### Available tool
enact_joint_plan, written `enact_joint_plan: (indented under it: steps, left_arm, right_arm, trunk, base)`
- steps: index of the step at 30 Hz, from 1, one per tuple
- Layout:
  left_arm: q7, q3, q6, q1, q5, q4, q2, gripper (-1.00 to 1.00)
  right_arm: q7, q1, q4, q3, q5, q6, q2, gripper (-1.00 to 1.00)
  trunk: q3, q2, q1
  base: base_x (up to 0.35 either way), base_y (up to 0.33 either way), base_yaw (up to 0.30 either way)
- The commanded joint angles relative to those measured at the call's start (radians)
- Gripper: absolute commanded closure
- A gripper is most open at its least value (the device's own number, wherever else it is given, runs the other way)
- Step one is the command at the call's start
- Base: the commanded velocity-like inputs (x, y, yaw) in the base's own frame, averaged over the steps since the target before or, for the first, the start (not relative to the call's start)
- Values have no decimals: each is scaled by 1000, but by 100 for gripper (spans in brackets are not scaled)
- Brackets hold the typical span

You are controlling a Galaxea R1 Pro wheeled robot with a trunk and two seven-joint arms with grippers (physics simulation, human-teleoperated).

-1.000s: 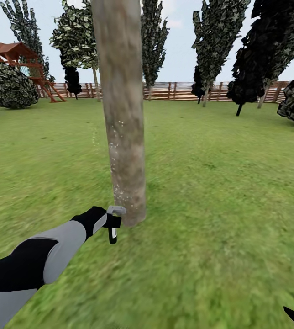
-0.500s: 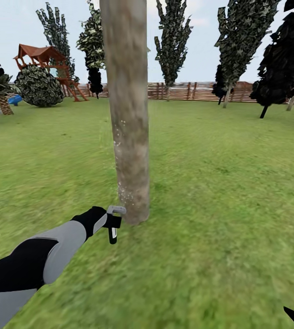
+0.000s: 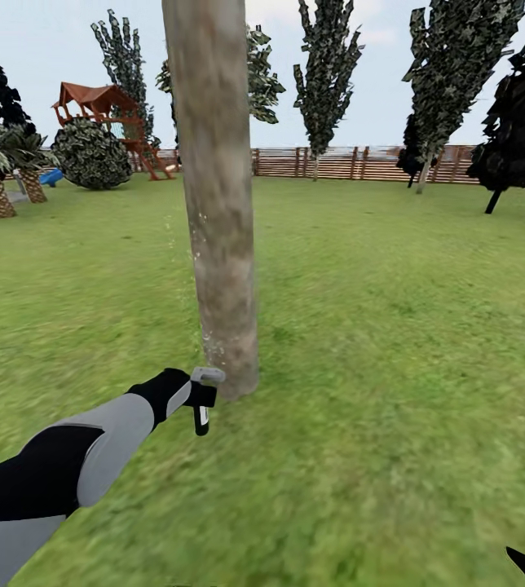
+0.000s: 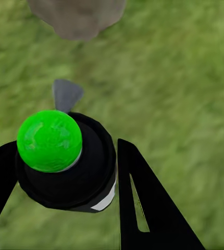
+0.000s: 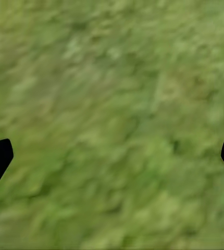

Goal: In the garden, pick up the pesticide atomizer on the floor and spray pesticide onto both trees until each tree trunk is fully covered.

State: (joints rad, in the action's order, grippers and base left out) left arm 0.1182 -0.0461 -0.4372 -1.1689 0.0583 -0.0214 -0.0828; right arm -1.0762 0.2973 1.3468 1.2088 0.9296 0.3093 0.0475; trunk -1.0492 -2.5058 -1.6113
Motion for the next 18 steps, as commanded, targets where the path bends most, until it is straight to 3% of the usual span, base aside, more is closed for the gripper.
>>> enact_joint_plan:
  steps: [1, 5, 9, 13, 15, 18]
  left_arm:
    - [0, 0, 0, 0, 0, 0, 0, 100]
    - [-1, 1, -2, 0, 2, -12, 1, 100]
    - [-4, 0, -40, -1, 8, -112, 2, 100]
    - [-4, -2, -271, -1, 11, -322, 0, 100]
    - [-5, -4, -356, -2, 12, -386, -5, 100]
    - [-5, -4, -404, -6, 26, -406, -6, 100]
  right_arm:
    - [0, 0, 0, 0, 0, 0, 0, -100]
    - [1, 0, 0, 1, 0, -1, 0, -100]
    - [3, 0, 0, 2, 0, -1, 1, -100]
    - [5, 0, -1, 2, 0, -1, 2, -100]
    - [6, 0, -2, 2, 0, -1, 2, -100]
    - [6, 0, -2, 2, 0, -1, 2, -100]
  trunk:
    - [0, 0, 0]
    - [0, 0, 0]
    - [0, 0, 0]
    - [0, 0, 0]
    - [0, 0, 0]
    - [0, 0, 0]
  base:
    - [0, -259, 215]
    - [0, -57, 221]
    - [0, -3, 42]
    - [0, 0, 3]
    - [0, 0, 0]
    - [0, 0, 0]
